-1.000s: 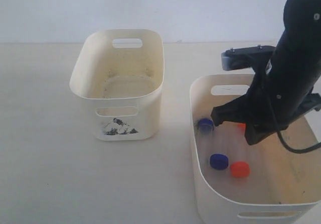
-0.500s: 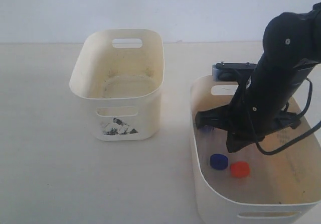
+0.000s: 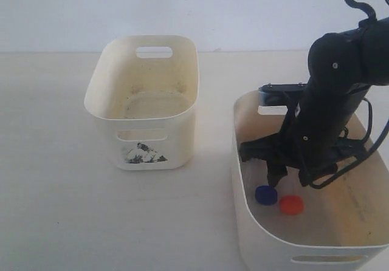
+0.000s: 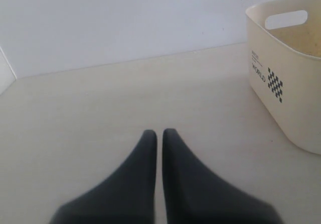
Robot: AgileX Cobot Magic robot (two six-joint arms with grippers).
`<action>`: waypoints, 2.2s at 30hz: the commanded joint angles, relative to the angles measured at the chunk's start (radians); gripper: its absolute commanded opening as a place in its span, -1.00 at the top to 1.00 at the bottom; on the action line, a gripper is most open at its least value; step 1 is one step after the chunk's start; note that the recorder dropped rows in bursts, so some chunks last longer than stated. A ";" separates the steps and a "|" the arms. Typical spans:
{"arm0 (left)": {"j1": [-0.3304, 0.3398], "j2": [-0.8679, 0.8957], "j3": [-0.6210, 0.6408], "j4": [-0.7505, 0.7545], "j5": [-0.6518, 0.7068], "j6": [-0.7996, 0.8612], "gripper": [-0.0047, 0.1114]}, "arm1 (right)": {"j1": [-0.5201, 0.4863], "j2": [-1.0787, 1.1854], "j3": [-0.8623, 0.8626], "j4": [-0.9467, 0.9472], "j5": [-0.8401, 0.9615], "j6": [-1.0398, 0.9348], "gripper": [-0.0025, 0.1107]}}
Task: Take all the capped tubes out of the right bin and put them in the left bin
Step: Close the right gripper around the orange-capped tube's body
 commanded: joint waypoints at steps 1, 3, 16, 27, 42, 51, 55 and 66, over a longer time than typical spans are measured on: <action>0.001 -0.001 -0.004 -0.001 -0.009 -0.012 0.84 | 0.001 -0.001 0.003 -0.085 0.046 0.094 0.05; 0.001 -0.001 -0.004 -0.001 -0.009 -0.012 0.84 | 0.001 0.000 0.003 -0.085 0.046 0.098 0.05; 0.001 -0.001 -0.004 -0.001 -0.009 -0.012 0.84 | 0.001 0.168 0.003 -0.085 0.032 0.104 0.06; 0.001 -0.001 -0.004 -0.001 -0.009 -0.012 0.84 | 0.001 0.183 0.003 -0.085 0.024 0.095 0.68; 0.001 -0.001 -0.004 -0.001 -0.012 -0.012 0.84 | 0.001 0.134 -0.013 -0.093 0.066 0.095 0.40; 0.001 -0.001 -0.004 -0.001 -0.010 -0.012 0.84 | 0.001 0.163 -0.013 -0.093 0.038 0.095 0.41; 0.001 -0.001 -0.004 -0.001 -0.010 -0.012 0.84 | 0.001 0.180 -0.013 -0.093 0.024 0.095 0.41; 0.001 -0.001 -0.004 -0.001 -0.010 -0.012 0.84 | 0.001 0.201 -0.013 -0.093 0.024 0.048 0.96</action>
